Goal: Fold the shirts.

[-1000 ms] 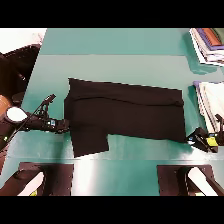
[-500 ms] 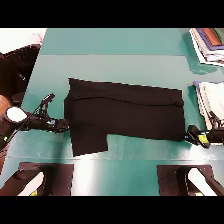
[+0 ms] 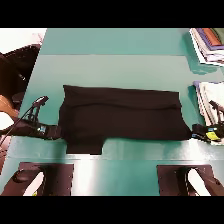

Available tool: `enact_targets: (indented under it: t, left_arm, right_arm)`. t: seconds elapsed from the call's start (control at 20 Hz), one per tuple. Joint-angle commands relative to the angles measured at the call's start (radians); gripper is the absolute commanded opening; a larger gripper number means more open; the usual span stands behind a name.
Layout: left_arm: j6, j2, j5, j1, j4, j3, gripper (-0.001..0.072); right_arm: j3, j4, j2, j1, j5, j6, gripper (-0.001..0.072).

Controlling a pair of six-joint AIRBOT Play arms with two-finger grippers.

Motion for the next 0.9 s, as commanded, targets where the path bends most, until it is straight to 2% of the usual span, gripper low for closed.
enact_targets:
  t: [0.0,0.15,0.35,0.45,0.6,0.75,0.8,0.85]
  left_arm:
    - [-0.045,0.055,-0.134,0.001,-0.018,0.057,0.0023]
    - [-0.018,0.003,0.034,0.001,-0.006,0.142,0.0023]
    - [0.057,-0.216,0.244,0.001,0.013,0.256,0.0025]
    - [0.092,-0.365,0.316,0.001,0.014,0.324,0.0026]
    - [0.099,-0.567,0.404,0.001,0.013,0.425,0.0026]
    - [0.098,-0.706,0.459,0.001,0.004,0.502,0.0026]
    - [0.098,-0.731,0.458,0.001,-0.002,0.513,0.0027]
    - [0.098,-0.747,0.453,0.001,-0.002,0.521,0.0030]
  right_arm:
    - [0.069,-0.098,0.098,0.060,0.105,0.032,0.0017]
    - [0.145,-0.091,0.036,0.139,0.039,0.045,0.0017]
    - [0.305,-0.090,-0.203,0.234,-0.089,0.069,0.0017]
    - [0.398,-0.090,-0.340,0.267,-0.121,0.071,0.0017]
    - [0.524,-0.085,-0.522,0.281,-0.136,0.070,0.0018]
    - [0.622,0.010,-0.652,0.263,-0.161,0.064,0.0020]
    - [0.647,0.066,-0.686,0.252,-0.173,0.033,0.0051]
    - [0.666,0.123,-0.713,0.236,-0.177,0.005,0.0217]
